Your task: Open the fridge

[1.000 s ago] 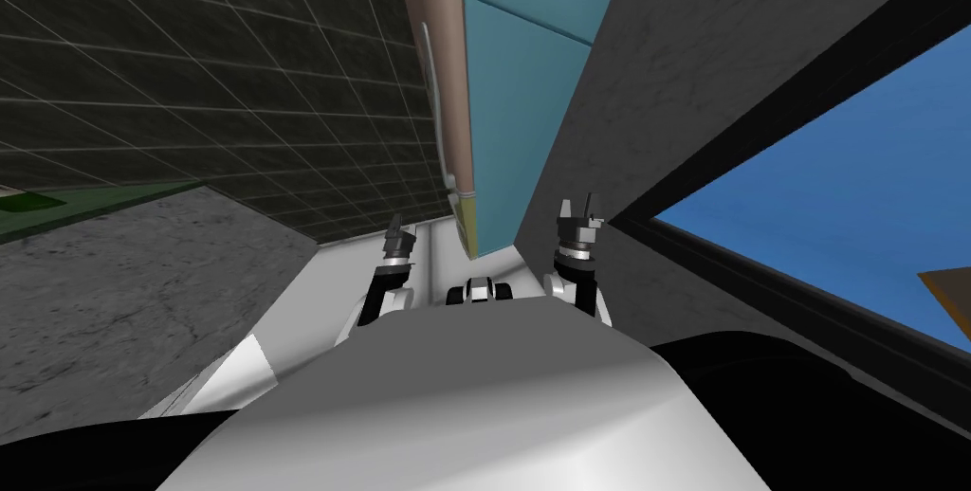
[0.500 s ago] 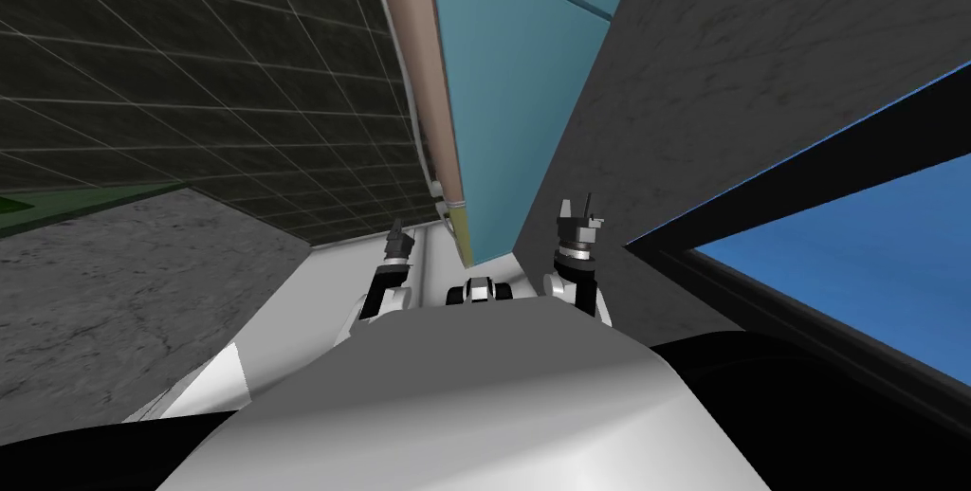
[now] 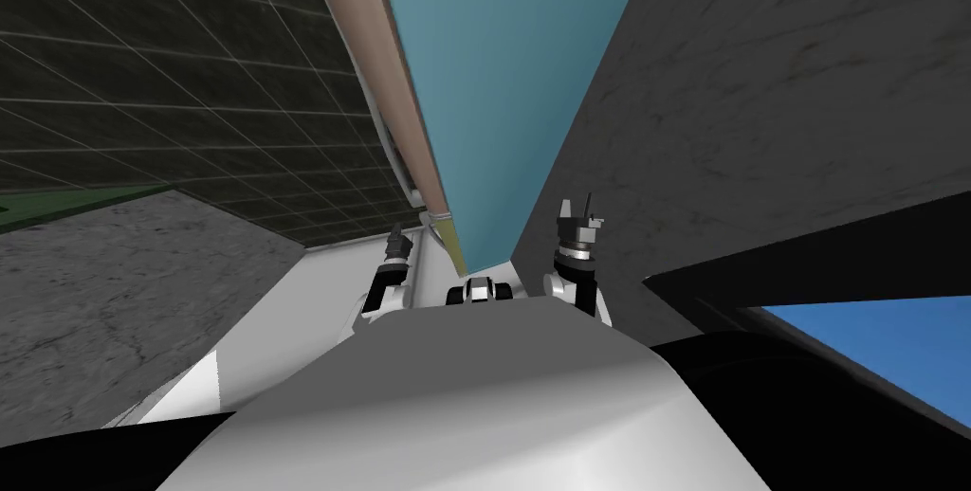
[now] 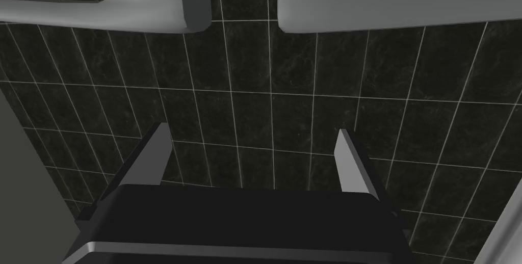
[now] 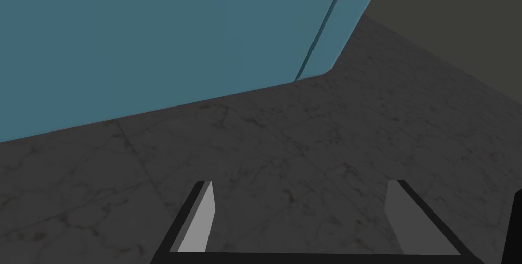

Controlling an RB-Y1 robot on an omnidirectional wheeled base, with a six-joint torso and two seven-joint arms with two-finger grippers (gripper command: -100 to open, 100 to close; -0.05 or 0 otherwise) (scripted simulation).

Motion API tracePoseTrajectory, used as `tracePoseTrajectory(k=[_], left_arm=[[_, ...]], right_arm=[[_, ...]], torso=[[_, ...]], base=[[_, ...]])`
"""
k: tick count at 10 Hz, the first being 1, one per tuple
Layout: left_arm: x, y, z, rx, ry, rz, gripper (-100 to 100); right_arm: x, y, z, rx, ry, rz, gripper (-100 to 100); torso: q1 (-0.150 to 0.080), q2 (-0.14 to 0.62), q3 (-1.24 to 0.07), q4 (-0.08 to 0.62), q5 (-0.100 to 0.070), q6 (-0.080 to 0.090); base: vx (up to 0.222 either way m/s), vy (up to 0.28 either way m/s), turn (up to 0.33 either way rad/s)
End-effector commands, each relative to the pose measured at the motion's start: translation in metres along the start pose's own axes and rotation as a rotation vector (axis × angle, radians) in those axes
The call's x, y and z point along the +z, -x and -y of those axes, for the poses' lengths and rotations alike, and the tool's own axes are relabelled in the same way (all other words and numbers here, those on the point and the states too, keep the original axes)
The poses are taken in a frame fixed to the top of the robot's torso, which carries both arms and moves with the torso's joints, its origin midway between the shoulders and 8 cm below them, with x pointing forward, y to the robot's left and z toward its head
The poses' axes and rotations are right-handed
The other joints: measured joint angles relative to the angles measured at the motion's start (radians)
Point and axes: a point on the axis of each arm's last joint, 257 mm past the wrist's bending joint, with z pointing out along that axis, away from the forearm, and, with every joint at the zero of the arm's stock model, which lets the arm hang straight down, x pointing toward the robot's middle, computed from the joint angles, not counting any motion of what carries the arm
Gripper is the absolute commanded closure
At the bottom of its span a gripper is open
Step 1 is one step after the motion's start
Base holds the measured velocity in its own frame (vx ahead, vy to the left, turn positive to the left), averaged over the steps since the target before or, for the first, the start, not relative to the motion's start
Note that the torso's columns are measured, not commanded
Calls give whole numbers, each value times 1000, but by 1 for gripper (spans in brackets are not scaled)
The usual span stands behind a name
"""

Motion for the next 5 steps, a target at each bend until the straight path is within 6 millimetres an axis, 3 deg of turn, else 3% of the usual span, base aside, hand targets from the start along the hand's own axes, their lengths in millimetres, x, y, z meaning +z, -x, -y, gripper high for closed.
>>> tracePoseTrajectory(k=[1, 3, 5], left_arm=[[0, 10, -22, -4, 51, 30, -100], [-1, 16, -41, -37, 97, 72, -100], [-3, 15, -50, -68, 116, 97, -100]], right_arm=[[0, 0, 0, 0, 0, 0, 0], [0, 0, 0, 0, 0, 0, 0], [0, 0, 0, 0, 0, 0, 0]], torso=[[-1, -1, 0, 0, 0, 0], [-1, 1, 1, 0, 0, 0], [2, -11, -5, -3, 3, 10]], base=[[178, -164, 66], [187, -145, 90], [107, -110, 85]])
